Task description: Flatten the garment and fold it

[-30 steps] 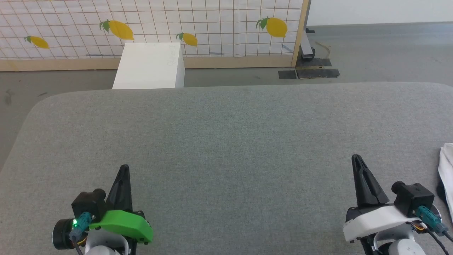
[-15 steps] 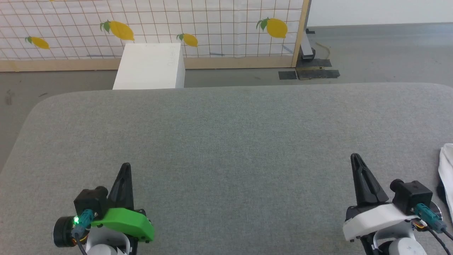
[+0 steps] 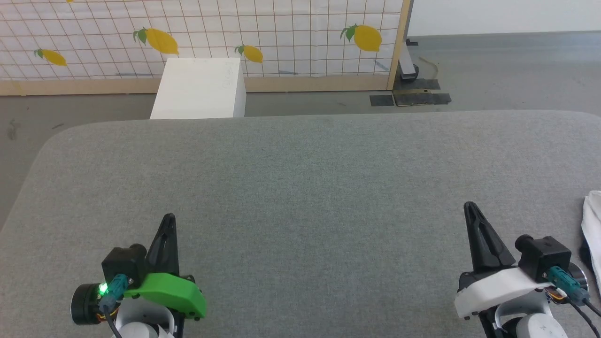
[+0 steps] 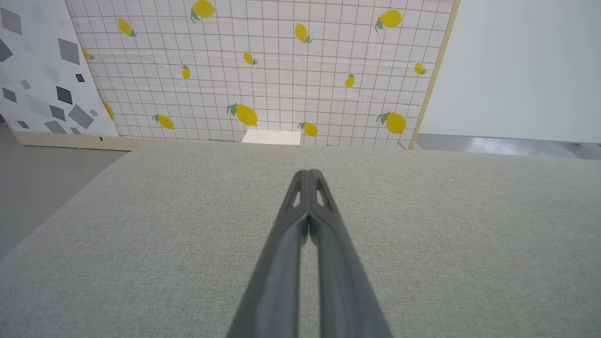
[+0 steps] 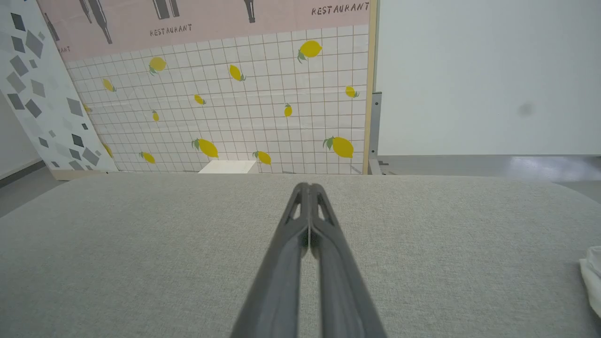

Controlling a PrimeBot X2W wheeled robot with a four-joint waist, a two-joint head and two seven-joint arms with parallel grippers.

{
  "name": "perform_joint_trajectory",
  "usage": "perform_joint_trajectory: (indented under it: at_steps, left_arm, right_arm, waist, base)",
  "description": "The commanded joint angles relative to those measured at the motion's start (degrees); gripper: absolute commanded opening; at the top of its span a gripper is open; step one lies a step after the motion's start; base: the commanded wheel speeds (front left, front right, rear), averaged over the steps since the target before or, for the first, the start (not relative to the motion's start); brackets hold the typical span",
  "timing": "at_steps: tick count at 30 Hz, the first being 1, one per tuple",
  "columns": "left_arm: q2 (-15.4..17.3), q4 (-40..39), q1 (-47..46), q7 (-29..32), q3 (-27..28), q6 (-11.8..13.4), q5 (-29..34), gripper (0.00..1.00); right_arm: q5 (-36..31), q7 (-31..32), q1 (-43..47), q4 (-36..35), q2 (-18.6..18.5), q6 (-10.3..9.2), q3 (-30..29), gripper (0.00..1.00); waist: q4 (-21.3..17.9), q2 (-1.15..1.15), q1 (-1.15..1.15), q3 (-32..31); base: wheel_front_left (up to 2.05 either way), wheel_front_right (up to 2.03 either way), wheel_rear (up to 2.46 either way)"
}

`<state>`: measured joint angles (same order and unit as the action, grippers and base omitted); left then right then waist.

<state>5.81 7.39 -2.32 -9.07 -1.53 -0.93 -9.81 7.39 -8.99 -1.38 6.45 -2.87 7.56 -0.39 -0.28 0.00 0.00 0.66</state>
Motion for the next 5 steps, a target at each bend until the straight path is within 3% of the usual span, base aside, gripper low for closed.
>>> perform_joint_trajectory:
  at_steps: [1,5]
  left_arm:
    - [-0.3,-0.4,0.9,0.4,0.2,0.4,0.6,0.00]
    - [-0.4,-0.8,1.0,0.9,0.2,0.4,1.1,0.00]
  right_arm:
    - [-0.6,0.4,0.6,-0.5,0.0,-0.03,0.1,0.00]
    - [-1.0,0.9,0.6,-0.8,0.0,-0.03,0.1,0.00]
  waist:
    - [0.0,0.00,0.00,0.0]
    - [0.0,0.00,0.00,0.0]
  base:
    - [0.00,0.00,0.00]
    - [0.00,0.00,0.00]
